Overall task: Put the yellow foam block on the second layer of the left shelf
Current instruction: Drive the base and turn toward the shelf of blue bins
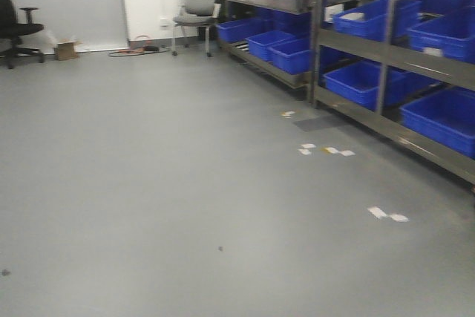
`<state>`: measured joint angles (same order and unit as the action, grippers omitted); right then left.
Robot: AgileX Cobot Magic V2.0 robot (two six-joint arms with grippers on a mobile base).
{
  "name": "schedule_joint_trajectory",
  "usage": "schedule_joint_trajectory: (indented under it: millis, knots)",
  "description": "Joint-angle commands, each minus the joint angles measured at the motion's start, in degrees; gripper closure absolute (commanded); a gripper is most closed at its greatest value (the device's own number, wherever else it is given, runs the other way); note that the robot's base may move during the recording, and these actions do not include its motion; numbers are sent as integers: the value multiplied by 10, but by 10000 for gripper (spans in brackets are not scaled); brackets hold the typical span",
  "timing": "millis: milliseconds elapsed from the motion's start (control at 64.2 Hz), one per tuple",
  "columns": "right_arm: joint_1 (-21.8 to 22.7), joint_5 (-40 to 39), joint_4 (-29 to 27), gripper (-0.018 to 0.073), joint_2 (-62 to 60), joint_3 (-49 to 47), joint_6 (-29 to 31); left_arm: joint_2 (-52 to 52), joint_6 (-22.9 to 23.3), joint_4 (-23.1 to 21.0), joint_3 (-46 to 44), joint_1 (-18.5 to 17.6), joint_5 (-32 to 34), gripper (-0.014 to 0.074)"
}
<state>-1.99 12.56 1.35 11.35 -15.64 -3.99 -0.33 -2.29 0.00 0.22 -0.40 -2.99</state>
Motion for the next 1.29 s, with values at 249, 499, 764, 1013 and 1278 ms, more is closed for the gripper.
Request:
schedule_joint_trajectory:
  millis: [249, 499, 764, 1013, 1278]
  knots:
    - [5, -55, 0, 52, 6, -16, 2, -11, 2, -6, 15, 0, 46, 472]
    - [5, -55, 0, 52, 6, -16, 2, -11, 2, -6, 15, 0, 46, 472]
    - [5, -55, 0, 52, 6, -16, 2, -11, 2, -6, 15, 0, 46, 472]
    - [5, -55, 0, 52, 6, -16, 2, -11, 2, -6, 15, 0, 46, 472]
    - [5, -55, 0, 52, 6, -16, 2, -11, 2, -6, 15, 0, 46, 472]
